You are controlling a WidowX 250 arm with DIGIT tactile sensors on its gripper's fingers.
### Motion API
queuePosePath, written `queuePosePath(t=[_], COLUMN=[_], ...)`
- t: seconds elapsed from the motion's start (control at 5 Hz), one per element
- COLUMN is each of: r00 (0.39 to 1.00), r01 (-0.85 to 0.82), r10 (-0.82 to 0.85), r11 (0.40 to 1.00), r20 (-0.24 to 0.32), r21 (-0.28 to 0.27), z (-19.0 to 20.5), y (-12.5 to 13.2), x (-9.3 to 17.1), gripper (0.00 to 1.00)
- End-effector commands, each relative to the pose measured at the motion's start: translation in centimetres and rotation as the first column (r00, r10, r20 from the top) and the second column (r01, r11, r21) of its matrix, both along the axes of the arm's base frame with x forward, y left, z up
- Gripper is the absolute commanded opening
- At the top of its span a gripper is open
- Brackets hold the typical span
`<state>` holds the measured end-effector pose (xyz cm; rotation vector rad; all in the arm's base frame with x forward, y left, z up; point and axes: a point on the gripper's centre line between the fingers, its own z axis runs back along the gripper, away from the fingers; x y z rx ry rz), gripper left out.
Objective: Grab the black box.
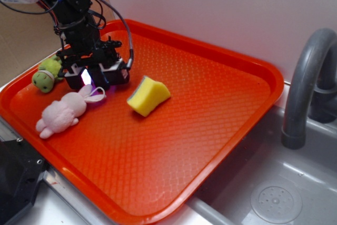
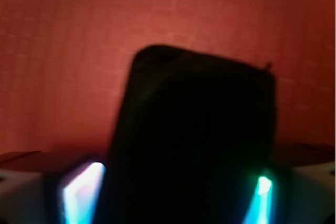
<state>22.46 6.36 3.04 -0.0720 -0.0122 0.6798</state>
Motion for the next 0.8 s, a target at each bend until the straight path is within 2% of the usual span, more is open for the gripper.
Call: queuePosePath(t=[0.0,0.2,0.4,0.6], r00=[0.986,0.946,0.9,0.877], r01=[0.106,0.255,0.4,0.45], r10=[-0.105,-0.255,-0.404,-0.463], r11=[0.994,0.967,0.915,0.886], r20=[0.13,0.198,0.164,0.132], r21=[0.002,0.025,0.062,0.116], z=[7.7,12.7,17.7,22.5], y=[1.9,0.8,-3.4,-6.2], x=[-0.1,-1.5,-2.6,-3.9], gripper=[0.0,0.0,0.0,0.0])
